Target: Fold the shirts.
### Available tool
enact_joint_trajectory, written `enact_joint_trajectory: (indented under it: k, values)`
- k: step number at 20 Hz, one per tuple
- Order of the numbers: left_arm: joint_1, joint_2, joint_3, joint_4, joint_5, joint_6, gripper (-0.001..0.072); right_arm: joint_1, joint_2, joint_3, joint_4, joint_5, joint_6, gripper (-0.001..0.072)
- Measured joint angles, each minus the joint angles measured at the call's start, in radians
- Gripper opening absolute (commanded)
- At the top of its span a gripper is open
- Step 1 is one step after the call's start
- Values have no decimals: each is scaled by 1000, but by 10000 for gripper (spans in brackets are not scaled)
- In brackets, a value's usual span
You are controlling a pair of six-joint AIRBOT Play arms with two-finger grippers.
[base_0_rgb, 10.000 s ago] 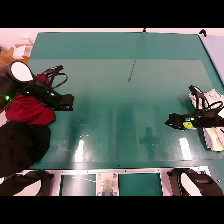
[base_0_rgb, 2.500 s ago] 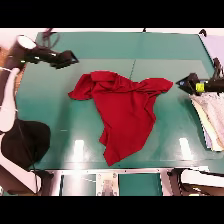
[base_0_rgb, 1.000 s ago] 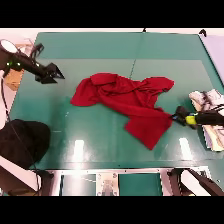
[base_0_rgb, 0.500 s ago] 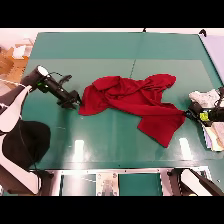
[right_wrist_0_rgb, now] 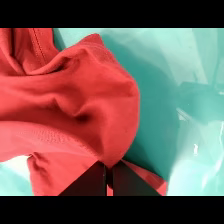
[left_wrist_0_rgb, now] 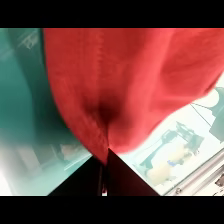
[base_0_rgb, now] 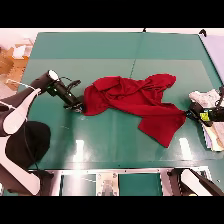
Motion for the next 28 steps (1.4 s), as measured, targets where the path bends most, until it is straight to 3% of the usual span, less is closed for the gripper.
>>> enact_joint_trajectory:
  k: [4,8,12,17,23,28]
  values:
    - [-2,105,125,-7,-29,-11,21,0,0,119,154,17,-64,23]
    - [-2,302,391,-1,-2,-33,21,-2,-1,430,328,76,-104,22]
    - [-2,559,641,83,183,-63,21,-15,0,854,427,106,-106,22]
    - [-2,883,715,228,463,-76,21,-108,25,1261,464,40,-105,22]
    - [-2,1011,709,310,481,-95,21,-162,72,1373,437,-26,-103,23]
    - [-2,1007,558,337,459,-109,22,-159,76,1260,443,-37,-106,24]
